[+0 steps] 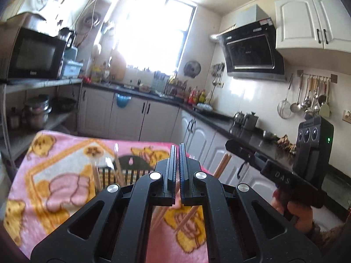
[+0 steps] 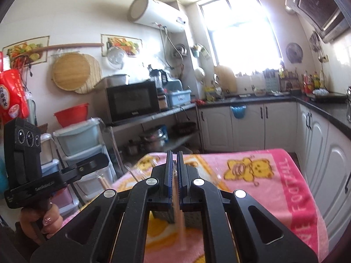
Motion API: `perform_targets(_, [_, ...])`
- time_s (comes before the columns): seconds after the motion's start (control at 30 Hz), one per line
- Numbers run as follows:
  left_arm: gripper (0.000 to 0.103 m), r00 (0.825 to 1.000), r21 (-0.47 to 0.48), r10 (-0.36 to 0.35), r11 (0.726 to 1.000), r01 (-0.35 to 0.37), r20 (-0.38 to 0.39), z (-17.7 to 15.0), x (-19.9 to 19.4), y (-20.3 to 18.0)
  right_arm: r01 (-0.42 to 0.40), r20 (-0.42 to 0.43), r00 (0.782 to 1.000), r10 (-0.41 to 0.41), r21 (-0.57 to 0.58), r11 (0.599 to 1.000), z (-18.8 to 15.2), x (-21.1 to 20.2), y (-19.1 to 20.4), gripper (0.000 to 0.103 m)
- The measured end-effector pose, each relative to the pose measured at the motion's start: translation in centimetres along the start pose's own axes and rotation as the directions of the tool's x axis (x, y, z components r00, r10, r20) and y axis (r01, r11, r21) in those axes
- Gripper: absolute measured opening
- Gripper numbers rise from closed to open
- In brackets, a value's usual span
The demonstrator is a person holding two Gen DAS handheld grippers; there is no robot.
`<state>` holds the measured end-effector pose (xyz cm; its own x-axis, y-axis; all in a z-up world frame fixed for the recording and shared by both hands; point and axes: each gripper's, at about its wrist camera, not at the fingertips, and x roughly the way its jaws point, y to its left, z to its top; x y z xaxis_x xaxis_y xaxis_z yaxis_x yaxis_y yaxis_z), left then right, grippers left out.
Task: Organize utensils
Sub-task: 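Lift both held chopstick pairs up over the green caddy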
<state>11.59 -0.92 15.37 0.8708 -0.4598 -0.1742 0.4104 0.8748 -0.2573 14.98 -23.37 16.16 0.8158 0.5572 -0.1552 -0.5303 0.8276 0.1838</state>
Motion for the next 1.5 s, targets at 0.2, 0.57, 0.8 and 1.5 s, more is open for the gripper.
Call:
perform_targets(0.2, [0.001,0.998,0.020,-0.019,1.000,0.018,0.058,2.3,-0.3,-0.6,-0.032,0.063,0.997,0.033,-0.027,0.999,2.0,-0.6,1.1,0.004])
perform_targets(0.57, [0.001,0.987,0.084,-0.029,0.996,0.016,0.155,6.7,-0.2,-2.4,-0.029,0.138,0.990,0.036,-0.056,0.998,5.0,-1.1,1.4,0.004])
perform_targets(0.8, [0.001,0.981,0.125,-0.024,0.992,0.000,0.192,9.3,0.4,-3.1,-0.034,0.210,0.976,0.051,-0.087,0.996,7.4,-1.4,1.9,0.004])
perform_targets(1.5, [0.001,0.989,0.094,0.037,0.994,-0.051,0.146,11.9,7.3,-0.3,0.031,0.236,0.972,0.003,-0.141,0.990,10.9,5.2,0.6,0.004])
